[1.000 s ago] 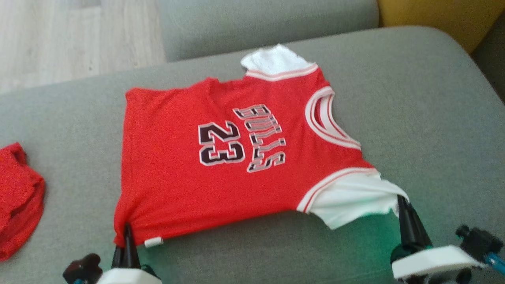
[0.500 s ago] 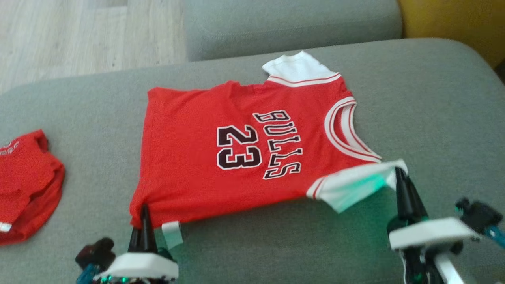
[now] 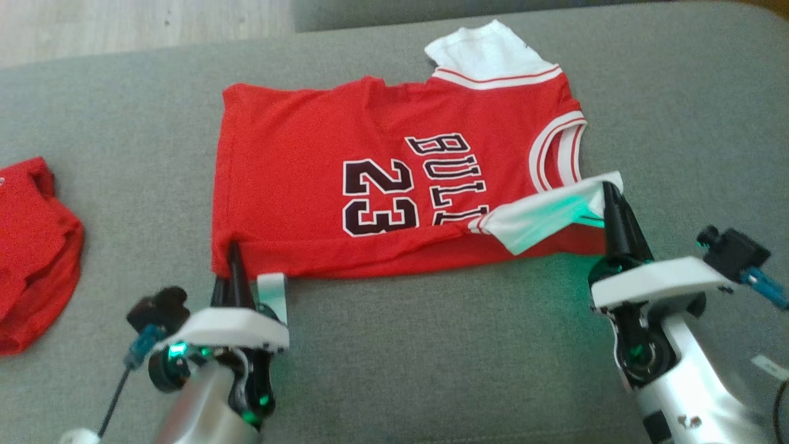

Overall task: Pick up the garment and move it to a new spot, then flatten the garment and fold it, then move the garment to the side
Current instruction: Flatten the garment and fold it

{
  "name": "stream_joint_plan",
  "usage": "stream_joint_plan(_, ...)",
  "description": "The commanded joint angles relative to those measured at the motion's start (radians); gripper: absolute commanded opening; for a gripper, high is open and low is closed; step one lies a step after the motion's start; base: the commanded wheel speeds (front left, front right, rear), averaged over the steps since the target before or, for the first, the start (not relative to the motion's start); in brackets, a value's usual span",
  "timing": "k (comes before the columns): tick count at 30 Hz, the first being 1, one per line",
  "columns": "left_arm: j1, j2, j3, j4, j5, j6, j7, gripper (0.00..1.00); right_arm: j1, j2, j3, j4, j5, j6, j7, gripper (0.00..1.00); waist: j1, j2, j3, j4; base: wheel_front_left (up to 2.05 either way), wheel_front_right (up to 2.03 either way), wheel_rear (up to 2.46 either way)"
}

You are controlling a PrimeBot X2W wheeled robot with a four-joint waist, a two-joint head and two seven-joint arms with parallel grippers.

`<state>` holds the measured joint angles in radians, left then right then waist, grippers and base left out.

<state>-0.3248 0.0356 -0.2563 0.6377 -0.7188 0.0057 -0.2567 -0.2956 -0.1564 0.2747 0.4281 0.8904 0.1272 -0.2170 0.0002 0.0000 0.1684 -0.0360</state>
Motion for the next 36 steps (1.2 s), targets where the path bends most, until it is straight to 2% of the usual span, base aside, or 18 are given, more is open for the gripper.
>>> stream_joint_plan(1,-0.048,0.015,0.027,-0.016,-0.018,0.013,-0.005,0.47,-0.047,0.007,0.023,-0.021,0.005,0.003,-0.011,0.0,-0.0002,0.0,0.016,-0.007,0.0,0.0,0.0)
stream_joint_plan(3,-0.08,0.015,0.035,-0.004,-0.051,0.028,-0.005,0.44,-0.081,0.009,0.031,0.004,0.01,0.003,-0.015,0.0,-0.0002,0.0,0.031,-0.014,0.0,0.0,0.0)
stream_joint_plan(4,-0.094,0.015,0.038,0.0,-0.062,0.036,-0.005,0.33,-0.099,0.01,0.034,0.018,0.011,0.003,-0.017,0.0,-0.0002,0.0,0.038,-0.016,0.0,0.0,0.0)
stream_joint_plan(5,-0.11,0.015,0.039,0.005,-0.068,0.044,-0.005,0.29,-0.118,0.011,0.037,0.032,0.012,0.003,-0.02,0.0,-0.0002,0.0,0.044,-0.017,0.0,0.0,0.0)
stream_joint_plan(6,-0.125,0.015,0.041,0.007,-0.072,0.052,-0.005,0.29,-0.137,0.013,0.04,0.048,0.013,0.003,-0.022,0.0,-0.0002,0.0,0.051,-0.018,0.0,0.0,0.0)
stream_joint_plan(7,-0.139,0.015,0.046,0.008,-0.078,0.059,-0.005,0.36,-0.158,0.014,0.042,0.065,0.012,0.003,-0.024,0.0,-0.0002,0.0,0.057,-0.019,0.0,0.0,0.0)
stream_joint_plan(8,-0.15,0.015,0.055,0.007,-0.092,0.066,-0.005,0.56,-0.179,0.017,0.044,0.083,0.009,0.003,-0.027,0.0,-0.0002,0.0,0.061,-0.02,0.0,0.0,0.0)
stream_joint_plan(9,-0.16,0.015,0.062,0.007,-0.106,0.075,-0.005,1.0,-0.198,0.021,0.043,0.103,0.008,0.003,-0.03,0.32,-0.0002,0.0,0.065,-0.02,0.0,0.0,0.0)
stream_joint_plan(10,-0.168,0.015,0.072,0.005,-0.12,0.084,-0.005,1.0,-0.216,0.027,0.039,0.123,0.01,0.003,-0.032,1.0,-0.0002,0.0,0.07,-0.019,0.0,0.0,0.0)
stream_joint_plan(12,-0.176,0.015,0.095,-0.011,-0.14,0.098,-0.005,1.0,-0.251,0.035,0.032,0.15,0.005,0.003,-0.038,1.0,-0.0002,0.0,0.074,-0.016,0.0,0.0,0.0)
stream_joint_plan(15,-0.168,0.015,0.15,-0.09,-0.05,0.117,-0.005,1.0,-0.283,0.024,-0.003,0.14,-0.078,0.003,-0.044,1.0,-0.0002,0.0,0.078,-0.01,0.0,0.0,0.0)
stream_joint_plan(19,-0.102,0.015,0.17,-0.211,0.197,0.126,-0.005,1.0,-0.233,0.024,-0.109,0.042,-0.328,0.003,-0.044,1.0,-0.0002,0.0,0.071,-0.005,0.0,0.0,0.0)
stream_joint_plan(22,-0.036,0.015,0.133,-0.221,0.378,0.127,-0.005,1.0,-0.152,0.046,-0.151,0.0,-0.504,0.003,-0.045,1.0,-0.0002,0.0,0.052,-0.004,0.0,0.0,0.0)
stream_joint_plan(25,0.025,0.016,0.123,-0.208,0.51,0.135,-0.005,1.0,-0.072,0.071,-0.184,-0.022,-0.625,0.003,-0.045,1.0,-0.0002,0.0,0.024,-0.006,0.0,0.0,0.0)
stream_joint_plan(29,0.102,0.021,0.133,-0.184,0.59,0.137,-0.005,1.0,0.019,0.093,-0.202,-0.016,-0.709,0.003,-0.045,1.0,-0.0002,0.0,-0.019,-0.01,0.0,0.0,0.0)
stream_joint_plan(36,0.195,0.019,0.166,-0.17,0.615,0.136,-0.005,1.0,0.101,0.105,-0.225,0.008,-0.749,0.003,-0.045,1.0,-0.0002,0.0,-0.073,-0.012,0.0,0.0,0.0)
